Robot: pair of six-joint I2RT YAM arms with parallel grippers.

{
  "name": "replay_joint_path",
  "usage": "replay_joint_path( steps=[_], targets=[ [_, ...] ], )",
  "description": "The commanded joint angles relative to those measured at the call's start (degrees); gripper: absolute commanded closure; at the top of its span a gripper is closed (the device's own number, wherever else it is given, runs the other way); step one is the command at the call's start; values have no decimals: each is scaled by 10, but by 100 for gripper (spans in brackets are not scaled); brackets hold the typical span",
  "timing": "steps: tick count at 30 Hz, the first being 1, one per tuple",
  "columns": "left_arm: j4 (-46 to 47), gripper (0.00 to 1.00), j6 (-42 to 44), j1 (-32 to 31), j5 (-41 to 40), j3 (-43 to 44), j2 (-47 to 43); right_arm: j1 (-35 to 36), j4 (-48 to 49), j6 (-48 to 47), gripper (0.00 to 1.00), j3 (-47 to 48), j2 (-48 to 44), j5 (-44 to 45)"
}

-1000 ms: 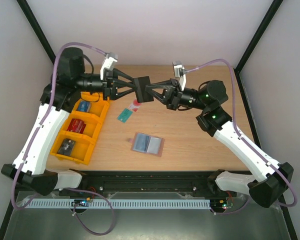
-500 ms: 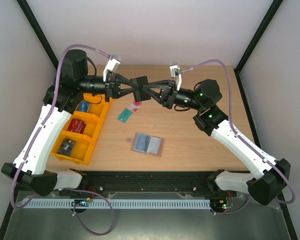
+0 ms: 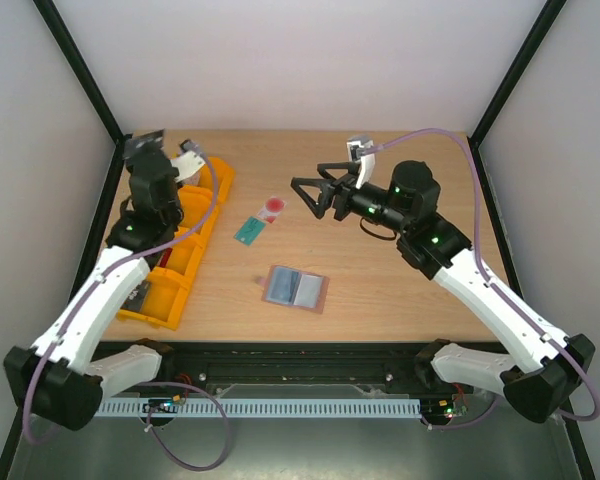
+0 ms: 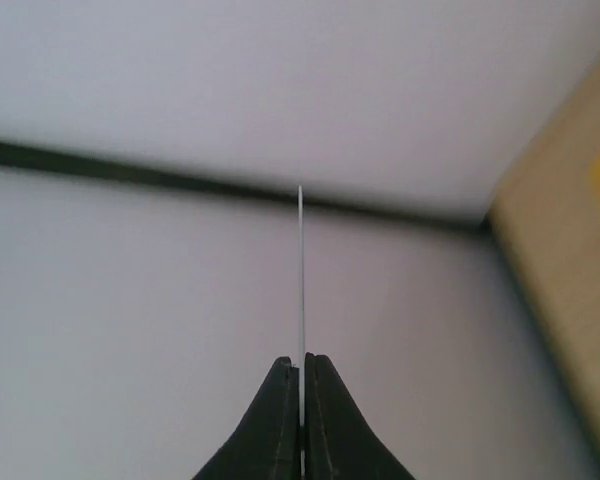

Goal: Take the credit cards out of the card holder

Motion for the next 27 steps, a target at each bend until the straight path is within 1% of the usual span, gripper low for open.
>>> replay_joint_path(
  steps=[1,3,4,6,7,8,10,12,13,14,16,18,22,24,25,27],
  targets=[
    [313,95,397,52,-282,-91,2,-1,-29,-32,1,6,-25,28],
    [236,96,370,63,-303,-84,9,-1,-35,-31,1,8,-24,24],
    [216,97,364,63,-318,-88,13,-1,-43,-31,1,12,-23,23],
    [207,98,357,61,-347,-112,17,-1,-58,-29,1,22,-17,20],
    [184,98,342,61,-355,-130,9,-1,-66,-28,1,33,-14,21],
    [128,98,289,60,-358,-139,1,-1,-73,-26,1,39,-12,20],
    [-49,98,164,61,-359,-147,-9,-1,-79,-18,1,47,-10,18],
    [-231,98,19,60,-371,-152,5,-1,-73,-8,1,46,-12,17],
    [-312,98,-44,62,-360,-156,12,-1,-68,-2,1,45,-13,15],
    [-356,98,-75,64,-350,-164,10,-1,-65,2,1,44,-15,13],
    [-370,98,-91,68,-345,-185,0,-1,-59,10,1,43,-13,8],
    [-412,98,-124,70,-324,-188,-3,-1,-60,16,1,43,-12,2],
    [-506,98,-254,71,-269,-172,35,-1,-63,23,1,42,-8,-2],
    [-550,98,-336,72,-235,-153,67,-1,-66,30,1,47,-2,1],
    [-559,98,-366,72,-217,-145,82,-1,-67,37,1,52,2,0],
    [-552,98,-389,78,-189,-140,86,-1,-66,50,1,61,8,-5]
  ],
)
